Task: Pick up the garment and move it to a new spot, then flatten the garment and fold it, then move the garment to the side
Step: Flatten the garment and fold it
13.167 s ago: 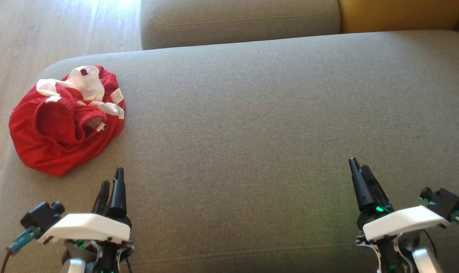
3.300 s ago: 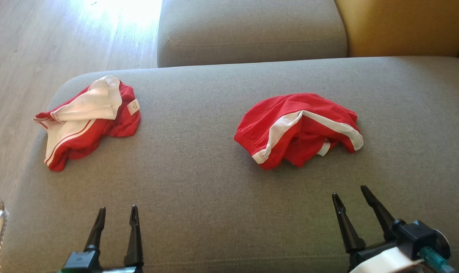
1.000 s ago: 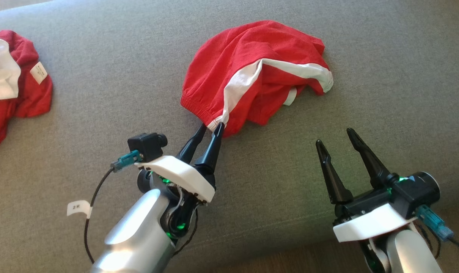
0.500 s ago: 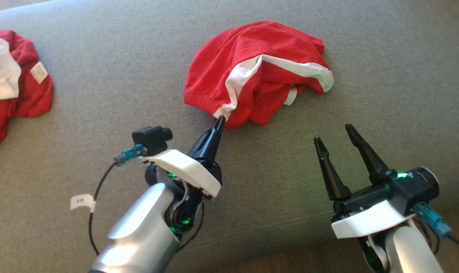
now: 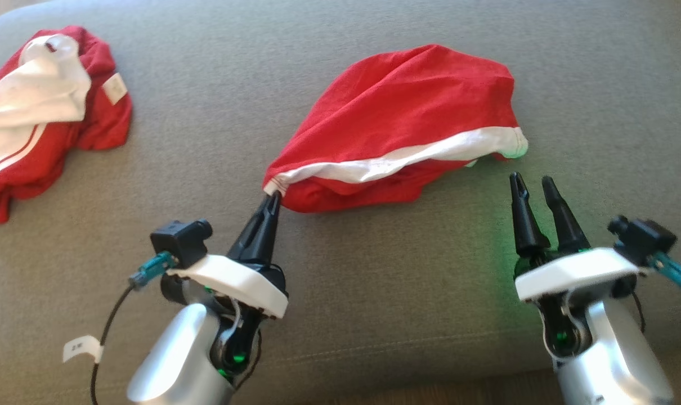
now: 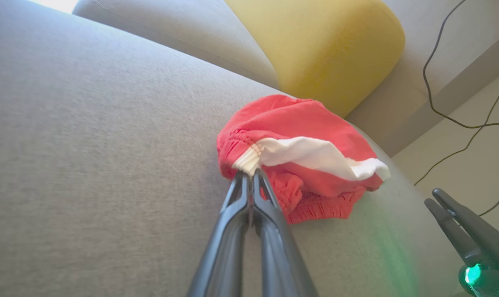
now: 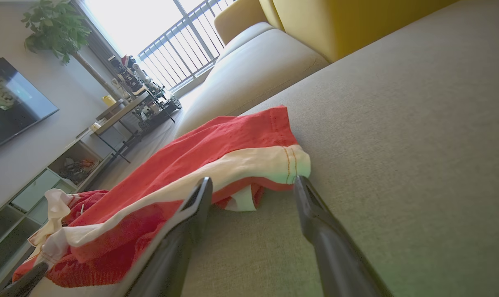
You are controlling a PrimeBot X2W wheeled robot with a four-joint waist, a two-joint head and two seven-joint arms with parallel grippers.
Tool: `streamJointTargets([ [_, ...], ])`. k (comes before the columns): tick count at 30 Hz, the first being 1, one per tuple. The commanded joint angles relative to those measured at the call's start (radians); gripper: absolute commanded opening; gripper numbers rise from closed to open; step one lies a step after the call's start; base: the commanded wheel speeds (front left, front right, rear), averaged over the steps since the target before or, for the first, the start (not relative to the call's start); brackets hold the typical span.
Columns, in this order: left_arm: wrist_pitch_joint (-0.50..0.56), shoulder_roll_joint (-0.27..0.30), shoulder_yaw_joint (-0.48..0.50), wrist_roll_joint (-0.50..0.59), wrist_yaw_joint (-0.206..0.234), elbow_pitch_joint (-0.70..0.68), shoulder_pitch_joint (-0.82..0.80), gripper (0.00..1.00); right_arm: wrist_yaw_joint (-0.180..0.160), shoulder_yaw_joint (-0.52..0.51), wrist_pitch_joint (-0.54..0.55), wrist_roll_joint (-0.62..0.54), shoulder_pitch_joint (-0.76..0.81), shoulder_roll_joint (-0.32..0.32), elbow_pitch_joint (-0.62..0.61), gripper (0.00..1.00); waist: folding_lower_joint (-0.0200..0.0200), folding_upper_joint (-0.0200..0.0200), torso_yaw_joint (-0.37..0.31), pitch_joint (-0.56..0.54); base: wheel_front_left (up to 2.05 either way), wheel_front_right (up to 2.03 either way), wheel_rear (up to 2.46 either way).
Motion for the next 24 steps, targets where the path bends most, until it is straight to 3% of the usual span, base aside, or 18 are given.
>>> streamJointTargets([
  [1, -0.012, 0.015, 0.051, 0.022, -0.006, -0.04, -0.025, 0.0, 0.0, 0.019, -0.009, -0.02, -0.058, -0.005, 0.016, 1.0, 0.0, 0.0, 0.017, 0.005, 0.0, 0.0, 0.0],
  [8, -0.012, 0.019, 0.109, 0.079, -0.006, -0.044, -0.011, 0.0, 0.0, -0.011, -0.009, -0.113, -0.181, -0.005, 0.215, 1.0, 0.0, 0.0, 0.042, 0.016, 0.0, 0.0, 0.0],
  [16, -0.012, 0.014, 0.138, 0.097, -0.006, -0.039, -0.005, 0.0, 0.0, 0.056, -0.009, -0.046, -0.23, -0.005, 0.281, 1.0, 0.0, 0.0, 0.052, 0.016, 0.0, 0.0, 0.0],
  [17, -0.012, 0.013, 0.141, 0.098, -0.006, -0.039, -0.004, 0.0, 0.0, 0.073, -0.009, -0.034, -0.231, -0.005, 0.288, 0.91, 0.0, 0.0, 0.052, 0.014, 0.0, 0.0, 0.0],
  [21, -0.012, 0.012, 0.144, 0.099, -0.006, -0.04, 0.001, 0.0, 0.0, 0.108, -0.009, -0.017, -0.239, -0.005, 0.301, 0.01, 0.0, 0.0, 0.05, 0.008, 0.0, 0.0, 0.0],
  [24, -0.012, 0.012, 0.144, 0.101, -0.006, -0.038, 0.007, 0.0, 0.0, 0.098, -0.009, -0.044, -0.233, -0.005, 0.292, 0.0, 0.0, 0.0, 0.048, -0.001, 0.0, 0.0, 0.0],
])
